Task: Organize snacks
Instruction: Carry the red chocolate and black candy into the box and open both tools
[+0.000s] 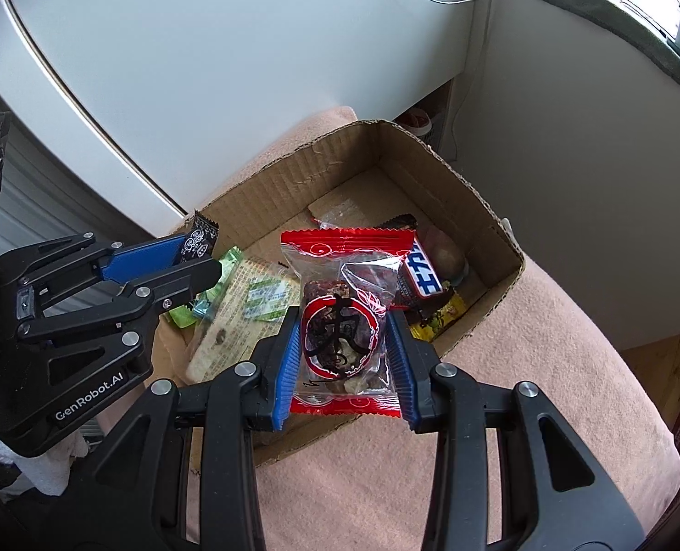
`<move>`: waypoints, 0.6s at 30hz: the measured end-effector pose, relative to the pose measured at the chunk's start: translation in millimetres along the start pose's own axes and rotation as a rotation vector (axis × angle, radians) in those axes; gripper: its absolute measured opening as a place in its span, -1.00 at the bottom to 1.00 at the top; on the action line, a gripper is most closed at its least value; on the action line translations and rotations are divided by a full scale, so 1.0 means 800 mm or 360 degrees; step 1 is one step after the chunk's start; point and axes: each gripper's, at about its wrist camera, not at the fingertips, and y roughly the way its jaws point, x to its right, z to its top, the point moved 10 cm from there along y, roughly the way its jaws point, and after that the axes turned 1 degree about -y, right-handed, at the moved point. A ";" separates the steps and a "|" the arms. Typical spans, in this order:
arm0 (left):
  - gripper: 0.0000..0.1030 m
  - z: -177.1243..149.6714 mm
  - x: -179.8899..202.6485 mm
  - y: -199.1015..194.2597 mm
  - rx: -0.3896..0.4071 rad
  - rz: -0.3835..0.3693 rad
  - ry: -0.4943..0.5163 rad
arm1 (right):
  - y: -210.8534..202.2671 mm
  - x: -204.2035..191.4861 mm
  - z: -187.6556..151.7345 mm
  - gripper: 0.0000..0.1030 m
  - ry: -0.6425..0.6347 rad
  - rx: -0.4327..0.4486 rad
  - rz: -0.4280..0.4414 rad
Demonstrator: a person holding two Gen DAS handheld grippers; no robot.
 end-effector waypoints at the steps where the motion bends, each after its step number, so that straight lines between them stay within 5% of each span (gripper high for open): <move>1: -0.57 0.003 0.000 0.002 0.0003 -0.0004 0.0000 | 0.001 0.004 0.003 -0.26 0.0009 -0.0001 -0.0009; 12: -0.55 0.021 0.004 0.019 0.0003 -0.0024 0.0018 | 0.011 0.025 0.016 -0.24 0.0022 -0.0024 -0.0052; 16: -0.34 0.019 0.004 0.020 -0.0003 -0.0005 0.0022 | 0.008 0.030 0.019 0.26 0.0014 0.0008 -0.0093; 18: -0.13 0.020 0.003 0.017 0.0006 0.0006 0.0018 | 0.004 0.034 0.021 0.28 0.0019 0.0023 -0.0109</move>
